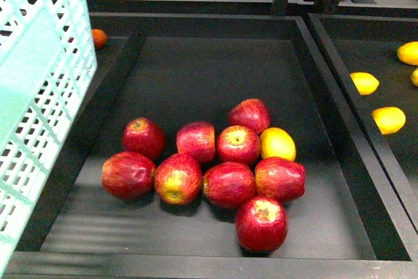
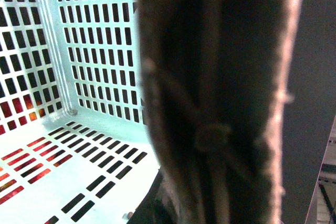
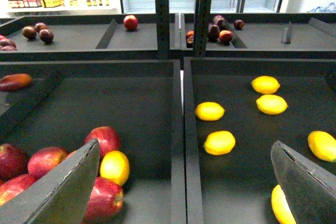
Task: Pick lemon and mango into basket
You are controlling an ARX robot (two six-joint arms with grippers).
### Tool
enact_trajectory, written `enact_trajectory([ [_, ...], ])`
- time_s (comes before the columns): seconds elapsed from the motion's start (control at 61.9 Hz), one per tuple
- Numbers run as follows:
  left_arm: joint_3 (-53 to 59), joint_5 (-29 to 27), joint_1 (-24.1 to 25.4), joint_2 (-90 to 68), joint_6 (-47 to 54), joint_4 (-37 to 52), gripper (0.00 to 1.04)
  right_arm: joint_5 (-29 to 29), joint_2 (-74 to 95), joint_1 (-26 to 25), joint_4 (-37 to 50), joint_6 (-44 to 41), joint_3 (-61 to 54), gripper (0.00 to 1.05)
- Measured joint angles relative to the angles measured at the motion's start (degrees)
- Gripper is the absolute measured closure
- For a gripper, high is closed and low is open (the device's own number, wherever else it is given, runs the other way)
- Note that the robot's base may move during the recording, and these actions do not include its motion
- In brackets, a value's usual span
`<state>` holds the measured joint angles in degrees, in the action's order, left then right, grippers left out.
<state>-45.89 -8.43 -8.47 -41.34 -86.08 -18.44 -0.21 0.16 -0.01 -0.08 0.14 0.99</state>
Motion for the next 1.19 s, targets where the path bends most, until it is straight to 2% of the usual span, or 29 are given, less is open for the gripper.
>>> enact_trajectory([
  [0.097, 0.0, 1.2, 0.0, -0.1, -0.6, 0.0, 0.99, 0.0, 0.0, 0.0, 0.0, 0.0, 0.0, 0.09],
  [0.21, -7.8, 3.8, -1.3, -7.4, 9.9, -14.1, 1.0, 0.0, 0.0, 0.0, 0.0, 0.0, 0.0, 0.09],
  [0.291, -12.4, 3.3, -3.6, -14.9, 21.1, -12.6, 1.0, 0.0, 0.0, 0.0, 0.0, 0.0, 0.0, 0.09],
  [0.388, -16.8, 1.9, -6.6, -23.5, 26.7, -8.4, 1.0, 0.0, 0.0, 0.0, 0.0, 0.0, 0.0, 0.09],
  [0.484, -22.0, 1.5, -10.1, -30.8, 27.8, -5.0, 1.0, 0.2, 0.0, 0.0, 0.0, 0.0, 0.0, 0.09],
  [0.743, -38.4, 7.3, -23.3, -47.0, 27.8, -4.1, 1.0, 0.2, 0.0, 0.0, 0.0, 0.0, 0.0, 0.09],
  [0.888, -39.8, 9.6, -28.9, -49.2, 27.0, -3.4, 1.0, 0.2, 0.0, 0.0, 0.0, 0.0, 0.0, 0.09],
  [1.017, -39.8, 9.8, -31.5, -49.2, 26.8, -4.2, 1.0, 0.2, 0.0, 0.0, 0.0, 0.0, 0.0, 0.09],
  [1.195, -39.8, 9.4, -31.5, -49.2, 26.9, -4.2, 1.0, 0.2, 0.0, 0.0, 0.0, 0.0, 0.0, 0.09],
])
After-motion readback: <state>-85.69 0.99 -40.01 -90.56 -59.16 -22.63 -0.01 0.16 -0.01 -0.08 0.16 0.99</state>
